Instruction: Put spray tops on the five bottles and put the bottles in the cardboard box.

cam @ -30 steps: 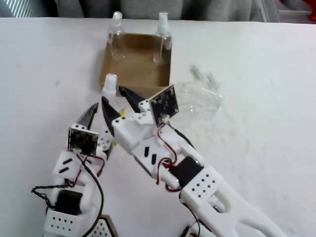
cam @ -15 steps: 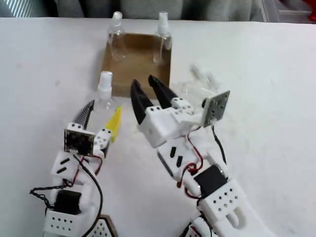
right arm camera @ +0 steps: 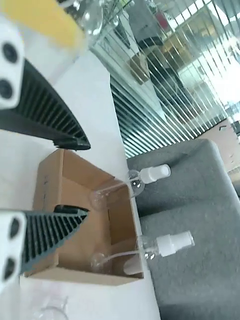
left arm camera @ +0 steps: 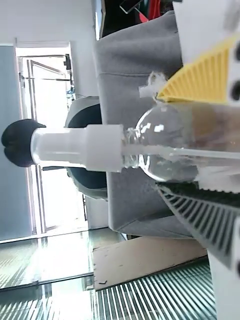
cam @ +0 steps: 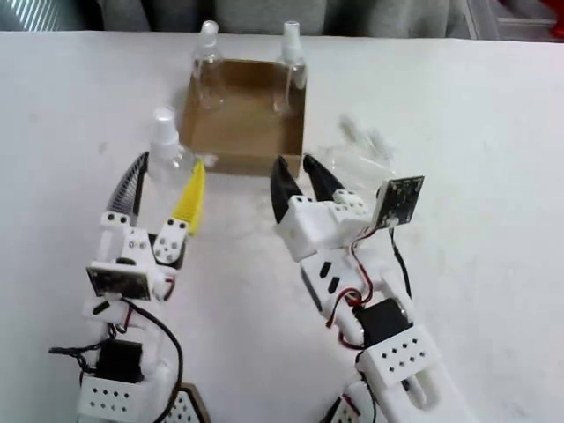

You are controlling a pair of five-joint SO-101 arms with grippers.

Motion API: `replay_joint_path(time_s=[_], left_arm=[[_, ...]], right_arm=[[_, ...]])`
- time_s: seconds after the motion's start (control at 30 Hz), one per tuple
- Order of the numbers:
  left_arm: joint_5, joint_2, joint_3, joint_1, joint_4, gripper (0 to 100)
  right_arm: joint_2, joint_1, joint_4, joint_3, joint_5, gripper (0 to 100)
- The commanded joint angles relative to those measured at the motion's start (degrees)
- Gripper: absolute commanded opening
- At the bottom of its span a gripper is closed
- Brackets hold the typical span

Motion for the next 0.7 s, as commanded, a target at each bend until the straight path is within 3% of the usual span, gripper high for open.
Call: replay_joint_path(time_s=[0.0,0.23,0.67], left_arm=[[0.2,-0.7,-3.7,-0.6,-2.9,13],[0.2,2.9,-15.3,-0.6,-2.8,13],[0.1,43.5,-47.8,-0.2,-3.3,13]], right_arm=[[-0.9,3.5,0.0,-0.1,-0.6,15.6],[-0.9,7.4,0.1,0.9,-0.6,15.6],[-0.9,7.4,-0.2,1.8,-0.6,15.9]])
